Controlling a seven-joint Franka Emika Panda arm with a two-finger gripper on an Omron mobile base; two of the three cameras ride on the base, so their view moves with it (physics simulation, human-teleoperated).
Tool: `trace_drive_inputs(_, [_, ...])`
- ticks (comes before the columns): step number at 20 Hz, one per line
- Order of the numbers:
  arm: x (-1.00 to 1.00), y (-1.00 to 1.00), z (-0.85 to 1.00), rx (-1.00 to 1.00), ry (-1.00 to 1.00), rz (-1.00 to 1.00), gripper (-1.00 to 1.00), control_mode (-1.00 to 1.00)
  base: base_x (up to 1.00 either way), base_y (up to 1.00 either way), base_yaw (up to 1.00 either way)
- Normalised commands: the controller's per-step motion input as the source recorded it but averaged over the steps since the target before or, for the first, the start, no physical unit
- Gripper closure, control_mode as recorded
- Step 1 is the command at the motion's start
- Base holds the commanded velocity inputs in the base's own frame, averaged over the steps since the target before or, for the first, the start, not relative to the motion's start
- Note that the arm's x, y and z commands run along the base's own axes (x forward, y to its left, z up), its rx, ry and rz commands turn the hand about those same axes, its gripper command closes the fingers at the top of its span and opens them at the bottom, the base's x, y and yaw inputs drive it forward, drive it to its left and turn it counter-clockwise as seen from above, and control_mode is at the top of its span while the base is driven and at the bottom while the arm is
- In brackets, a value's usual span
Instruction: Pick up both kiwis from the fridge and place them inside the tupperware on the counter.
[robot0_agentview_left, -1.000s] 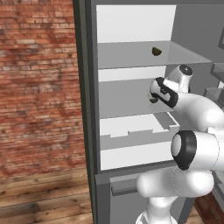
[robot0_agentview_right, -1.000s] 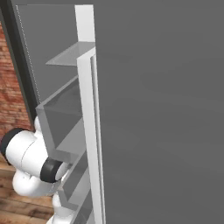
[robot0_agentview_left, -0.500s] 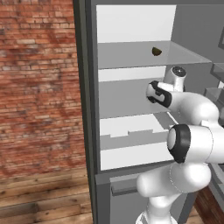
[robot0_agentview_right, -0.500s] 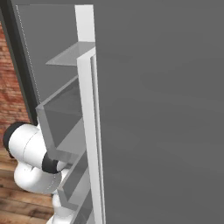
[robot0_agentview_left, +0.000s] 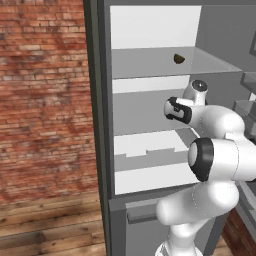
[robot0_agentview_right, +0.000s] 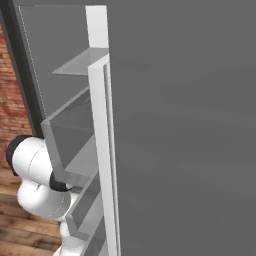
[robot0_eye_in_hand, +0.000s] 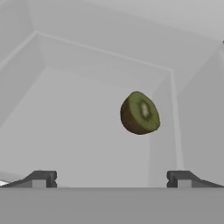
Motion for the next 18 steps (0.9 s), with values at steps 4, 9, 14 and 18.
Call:
trace_drive_inputs(4, [0.15,-0.03,-0.13,0.0,0.0,0.0,-1.0,-1.0,0.0,0.0,0.0])
trace_drive_inputs(9, [0.14,-0.06,-0.06,-0.01,0.0,0.0,-1.0,-1.0,0.0,0.0,0.0])
trace_drive_inputs(14, [0.14,-0.08,-0.01,0.0,0.0,0.0,-1.0,-1.0,0.0,0.0,0.0])
trace_drive_inputs(18, [0.16,-0.09,0.0,0.0,0.0,0.0,-1.0,-1.0,0.0,0.0,0.0])
